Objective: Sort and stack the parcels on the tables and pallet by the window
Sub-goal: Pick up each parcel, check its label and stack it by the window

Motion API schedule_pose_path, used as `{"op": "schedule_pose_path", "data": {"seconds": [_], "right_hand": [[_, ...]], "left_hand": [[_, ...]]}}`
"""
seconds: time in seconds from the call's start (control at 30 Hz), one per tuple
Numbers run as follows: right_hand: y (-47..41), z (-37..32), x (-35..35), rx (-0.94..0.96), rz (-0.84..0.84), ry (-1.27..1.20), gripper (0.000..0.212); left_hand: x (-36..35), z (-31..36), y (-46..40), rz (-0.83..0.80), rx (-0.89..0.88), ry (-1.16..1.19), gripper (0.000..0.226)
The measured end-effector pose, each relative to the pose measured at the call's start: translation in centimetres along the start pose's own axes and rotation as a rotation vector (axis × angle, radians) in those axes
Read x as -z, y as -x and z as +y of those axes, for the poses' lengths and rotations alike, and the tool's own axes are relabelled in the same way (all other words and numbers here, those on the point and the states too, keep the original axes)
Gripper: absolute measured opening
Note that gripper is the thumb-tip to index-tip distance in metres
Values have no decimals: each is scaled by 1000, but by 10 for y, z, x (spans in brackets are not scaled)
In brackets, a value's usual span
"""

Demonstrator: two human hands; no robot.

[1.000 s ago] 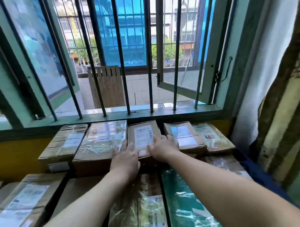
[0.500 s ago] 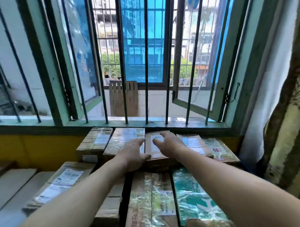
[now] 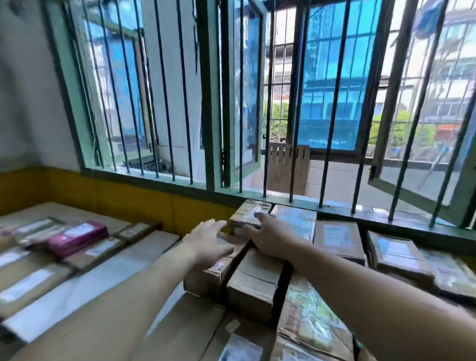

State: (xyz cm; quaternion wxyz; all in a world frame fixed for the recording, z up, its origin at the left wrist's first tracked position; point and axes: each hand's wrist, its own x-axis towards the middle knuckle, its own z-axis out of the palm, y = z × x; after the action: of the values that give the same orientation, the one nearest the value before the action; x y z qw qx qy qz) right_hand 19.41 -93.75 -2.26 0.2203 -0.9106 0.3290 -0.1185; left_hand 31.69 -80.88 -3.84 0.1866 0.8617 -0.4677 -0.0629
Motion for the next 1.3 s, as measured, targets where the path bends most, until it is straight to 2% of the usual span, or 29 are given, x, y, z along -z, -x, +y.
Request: {"op": "schedule_pose_path", "data": {"seconds": [0.2,0.43,0.6,0.8,1.3], "right_hand": [[-1,-114,-56,103,-41,-19,65],[-2,-268,-158,241,-144,-111,49],[-18,-336,-227,256,-181,-54,61],[-57,-359,-293,190,-233,-52,66],[-203,-374,-417,17,-282,-151,65]], "left_hand": [[41,-103,58,90,139,57,70],[101,-266,123,121,290,127,71],[118,-359,146,57,352,135,71],[106,-433,123,12,364,165,71],[78,-557,-14,-144,377,176,68]]}}
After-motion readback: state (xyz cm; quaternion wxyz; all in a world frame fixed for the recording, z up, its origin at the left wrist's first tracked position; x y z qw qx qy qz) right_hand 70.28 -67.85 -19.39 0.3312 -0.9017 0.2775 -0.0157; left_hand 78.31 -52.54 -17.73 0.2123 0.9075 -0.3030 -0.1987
